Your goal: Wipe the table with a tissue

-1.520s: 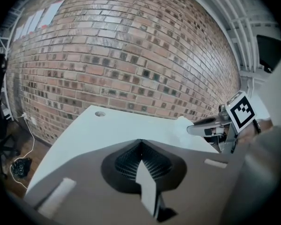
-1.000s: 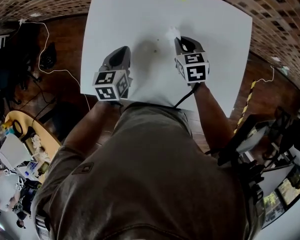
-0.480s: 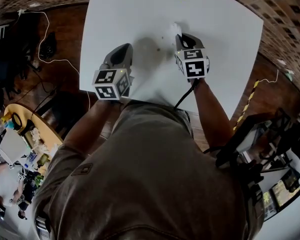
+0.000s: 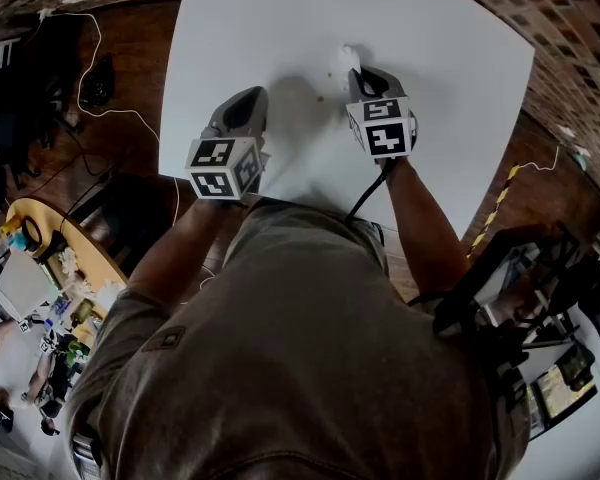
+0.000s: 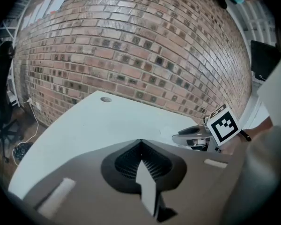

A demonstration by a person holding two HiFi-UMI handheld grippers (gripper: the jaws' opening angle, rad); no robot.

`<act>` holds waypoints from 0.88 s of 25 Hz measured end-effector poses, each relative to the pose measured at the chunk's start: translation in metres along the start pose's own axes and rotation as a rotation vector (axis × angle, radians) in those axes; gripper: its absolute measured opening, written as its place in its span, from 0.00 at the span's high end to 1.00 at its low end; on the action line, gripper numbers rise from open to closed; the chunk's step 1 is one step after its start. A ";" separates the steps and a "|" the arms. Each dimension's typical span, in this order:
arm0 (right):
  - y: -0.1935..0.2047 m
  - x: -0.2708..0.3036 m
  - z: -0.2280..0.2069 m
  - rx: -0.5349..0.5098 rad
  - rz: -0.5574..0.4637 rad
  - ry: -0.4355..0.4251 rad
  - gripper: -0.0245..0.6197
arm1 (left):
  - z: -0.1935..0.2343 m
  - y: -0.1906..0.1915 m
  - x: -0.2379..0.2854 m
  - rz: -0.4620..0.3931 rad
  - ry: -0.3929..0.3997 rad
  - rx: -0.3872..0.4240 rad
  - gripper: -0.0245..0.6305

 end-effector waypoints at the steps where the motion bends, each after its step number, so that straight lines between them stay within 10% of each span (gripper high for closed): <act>1: 0.000 0.001 0.001 -0.006 0.001 -0.006 0.90 | 0.000 0.000 0.000 0.000 0.000 -0.001 0.96; 22: -0.005 0.009 0.021 -0.046 0.011 -0.061 0.90 | 0.005 0.006 -0.021 -0.008 -0.031 -0.009 0.96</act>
Point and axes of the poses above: the fingertips, and each gripper's own axes: x forward along the fingers, z to its left, y out of its underside, the point moved 10 cm from there along -x, backward along the fingers, and after that the axes turned 1 degree about y, right-handed, at the moved point
